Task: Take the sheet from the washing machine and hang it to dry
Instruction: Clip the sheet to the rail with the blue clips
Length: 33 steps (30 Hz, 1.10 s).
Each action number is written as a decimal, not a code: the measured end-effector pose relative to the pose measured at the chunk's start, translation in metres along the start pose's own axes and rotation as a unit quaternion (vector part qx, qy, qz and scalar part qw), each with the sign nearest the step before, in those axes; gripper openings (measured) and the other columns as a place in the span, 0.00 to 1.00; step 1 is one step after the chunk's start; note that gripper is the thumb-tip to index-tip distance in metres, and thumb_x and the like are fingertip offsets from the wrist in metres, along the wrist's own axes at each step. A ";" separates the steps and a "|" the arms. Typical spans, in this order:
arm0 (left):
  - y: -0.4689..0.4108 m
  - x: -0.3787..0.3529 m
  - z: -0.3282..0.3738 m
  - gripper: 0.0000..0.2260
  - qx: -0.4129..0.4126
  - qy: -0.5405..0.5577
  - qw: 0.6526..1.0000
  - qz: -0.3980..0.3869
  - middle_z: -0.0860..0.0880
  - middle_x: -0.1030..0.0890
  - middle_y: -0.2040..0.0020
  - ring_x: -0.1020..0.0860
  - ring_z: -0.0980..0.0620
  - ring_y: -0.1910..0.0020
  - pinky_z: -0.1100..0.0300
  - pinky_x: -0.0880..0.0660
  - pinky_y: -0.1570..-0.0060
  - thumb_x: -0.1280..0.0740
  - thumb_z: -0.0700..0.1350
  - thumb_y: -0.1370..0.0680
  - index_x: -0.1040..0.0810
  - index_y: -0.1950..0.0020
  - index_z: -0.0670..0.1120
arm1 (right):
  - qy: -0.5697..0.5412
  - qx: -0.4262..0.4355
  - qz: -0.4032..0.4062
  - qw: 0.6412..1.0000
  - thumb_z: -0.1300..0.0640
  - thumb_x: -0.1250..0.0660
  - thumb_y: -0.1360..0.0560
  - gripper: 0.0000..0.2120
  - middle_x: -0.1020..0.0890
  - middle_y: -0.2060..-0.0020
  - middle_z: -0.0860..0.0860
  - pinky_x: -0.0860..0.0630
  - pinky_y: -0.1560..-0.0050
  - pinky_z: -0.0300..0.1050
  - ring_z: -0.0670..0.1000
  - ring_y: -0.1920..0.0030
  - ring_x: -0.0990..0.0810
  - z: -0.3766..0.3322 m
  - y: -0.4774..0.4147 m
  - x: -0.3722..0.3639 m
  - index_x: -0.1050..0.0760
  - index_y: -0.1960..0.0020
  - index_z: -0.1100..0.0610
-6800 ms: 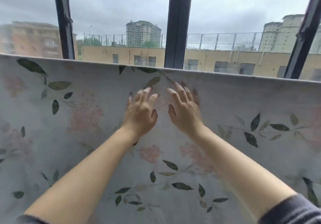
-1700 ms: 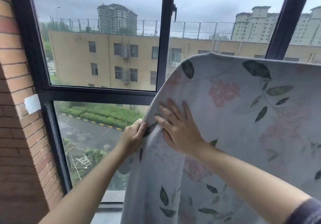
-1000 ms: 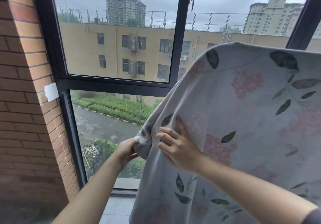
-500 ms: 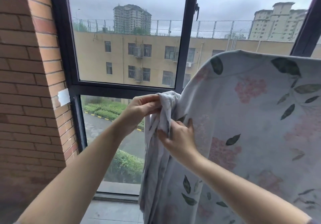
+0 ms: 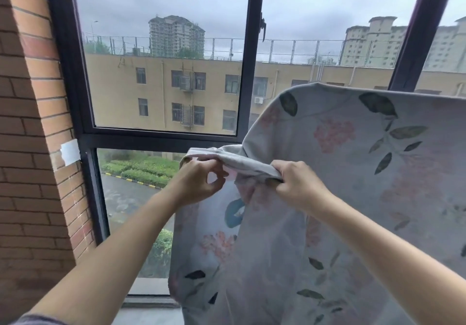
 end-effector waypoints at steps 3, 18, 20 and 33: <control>-0.006 -0.004 0.010 0.14 0.020 0.052 0.998 -0.021 0.54 0.17 0.51 0.20 0.61 0.52 0.58 0.23 0.46 0.36 0.50 0.28 0.18 0.48 0.45 | -0.134 -0.031 0.011 0.990 0.64 0.41 0.27 0.05 0.23 0.65 0.53 0.34 0.64 0.43 0.52 0.63 0.27 0.013 -0.004 0.000 0.30 0.60 0.58; 0.006 -0.036 0.015 0.20 0.073 0.107 0.986 -0.107 0.59 0.19 0.48 0.23 0.65 0.46 0.58 0.27 0.40 0.36 0.55 0.28 0.27 0.37 0.52 | -0.252 -0.048 -0.087 0.963 0.61 0.37 0.31 0.08 0.17 0.58 0.53 0.24 0.53 0.49 0.50 0.56 0.21 0.019 -0.009 -0.013 0.23 0.53 0.58; 0.010 -0.043 0.017 0.22 0.069 0.095 0.985 -0.130 0.60 0.19 0.47 0.23 0.66 0.46 0.61 0.28 0.41 0.34 0.56 0.28 0.28 0.36 0.53 | -0.334 -0.068 -0.069 0.938 0.59 0.36 0.33 0.11 0.18 0.59 0.55 0.26 0.56 0.48 0.49 0.58 0.23 0.015 -0.009 -0.019 0.24 0.52 0.62; 0.017 -0.057 0.004 0.19 -0.032 0.006 0.997 -0.066 0.51 0.19 0.47 0.22 0.54 0.51 0.65 0.27 0.49 0.35 0.30 0.29 0.19 0.44 0.49 | -0.427 -0.137 0.068 0.891 0.61 0.38 0.23 0.08 0.21 0.56 0.45 0.28 0.56 0.30 0.42 0.56 0.23 0.022 -0.026 -0.017 0.27 0.46 0.53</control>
Point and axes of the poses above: each hand's wrist, its own y-axis away from the middle knuckle, its own x-axis out of the back of the hand, z = x × y, the point moved 1 cm from there along -y, towards the middle knuckle
